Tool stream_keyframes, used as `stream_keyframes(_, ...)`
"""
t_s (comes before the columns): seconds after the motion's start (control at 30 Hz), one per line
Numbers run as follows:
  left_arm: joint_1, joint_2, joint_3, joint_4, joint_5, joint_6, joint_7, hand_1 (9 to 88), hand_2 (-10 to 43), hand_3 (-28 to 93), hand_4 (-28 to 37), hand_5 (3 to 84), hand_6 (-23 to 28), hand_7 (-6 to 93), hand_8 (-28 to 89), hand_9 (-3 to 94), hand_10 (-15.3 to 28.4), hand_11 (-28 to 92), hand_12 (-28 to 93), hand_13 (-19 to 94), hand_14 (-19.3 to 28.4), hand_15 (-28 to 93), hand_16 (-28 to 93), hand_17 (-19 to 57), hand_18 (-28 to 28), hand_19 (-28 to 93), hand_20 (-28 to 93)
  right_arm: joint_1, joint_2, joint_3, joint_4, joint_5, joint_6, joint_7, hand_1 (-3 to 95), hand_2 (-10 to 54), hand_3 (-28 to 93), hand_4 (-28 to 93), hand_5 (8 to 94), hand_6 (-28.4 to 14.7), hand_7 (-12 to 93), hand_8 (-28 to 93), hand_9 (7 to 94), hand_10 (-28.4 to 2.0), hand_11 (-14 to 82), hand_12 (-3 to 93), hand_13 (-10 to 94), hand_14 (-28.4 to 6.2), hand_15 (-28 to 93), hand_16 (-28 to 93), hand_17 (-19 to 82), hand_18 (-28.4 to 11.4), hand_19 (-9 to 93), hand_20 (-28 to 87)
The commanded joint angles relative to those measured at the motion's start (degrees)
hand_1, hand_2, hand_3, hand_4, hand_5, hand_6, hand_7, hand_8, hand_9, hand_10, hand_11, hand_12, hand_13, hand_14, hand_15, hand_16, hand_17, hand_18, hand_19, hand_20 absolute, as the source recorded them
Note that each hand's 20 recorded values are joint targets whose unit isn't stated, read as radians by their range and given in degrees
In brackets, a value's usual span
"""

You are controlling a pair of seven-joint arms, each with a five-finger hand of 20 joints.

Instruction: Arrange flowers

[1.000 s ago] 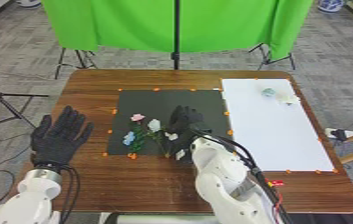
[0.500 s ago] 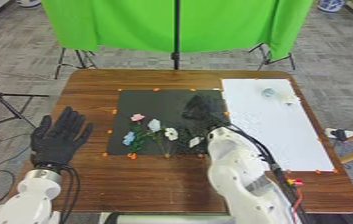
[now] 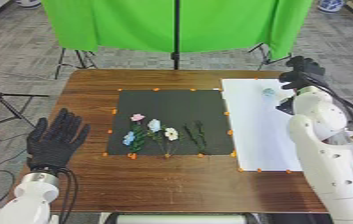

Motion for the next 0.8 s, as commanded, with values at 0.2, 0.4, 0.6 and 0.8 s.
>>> stream_keyframes(0.2,0.54,0.12,0.7,-0.1,-0.4,-0.13,0.57,28.6,15.0,75,-28.3,47.4,8.4,18.0,-11,43.1,14.9,32,15,34,16.5,51,-7,-4.7,16.2,43,18,3.54,0.61,4.21,7.91,-5.96,-18.15,-10.0,41.6,-9.5,84,-28,38.1,-2.4,21,-16,30.4,-13.6,11.1,11.0,25,-15.6,37,10,18,-19.9,73,34)
stream_keyframes(0.4,0.02,0.23,1.21,-0.03,-0.11,1.1,-0.08,28.5,14.8,75,-28.3,45.2,8.6,18.2,-11,42.2,14.8,32,15,33,16.3,51,-7,-4.7,16.2,43,18,3.83,-0.88,3.71,11.4,-11.34,-21.19,-10.16,42.8,-9.5,86,-28,37.1,-2.1,21,-16,26.5,-14.5,9.8,10.3,20,-16.1,32,11,15,-19.5,69,34)
stream_keyframes(0.6,-0.58,0.09,1.48,0.05,-0.23,2.14,-0.44,28.6,14.8,75,-28.3,45.7,8.6,18.7,-11,42.2,14.9,32,15,33,16.4,52,-7,-4.8,16.2,43,18,1.14,-0.96,1.84,13.41,-12.15,-11.38,-10.49,45.7,-9.5,85,-28,42.3,-0.7,25,-18,32.4,-11.8,13.6,10.0,24,-15.0,37,12,17,-19.8,72,36)
stream_keyframes(0.8,-0.64,0.24,1.9,-0.11,-1.46,4.01,-0.16,28.6,15.1,75,-28.3,47.3,8.7,19.0,-11,42.9,15.0,33,15,33,16.7,53,-7,-4.8,16.2,43,18,-0.22,-0.89,0.25,14.71,-14.96,-5.85,-9.23,57.2,-9.5,70,-28,58.5,2.2,29,-17,59.5,-10.1,22.3,16.3,50,-8.2,49,23,27,-19.4,80,42)
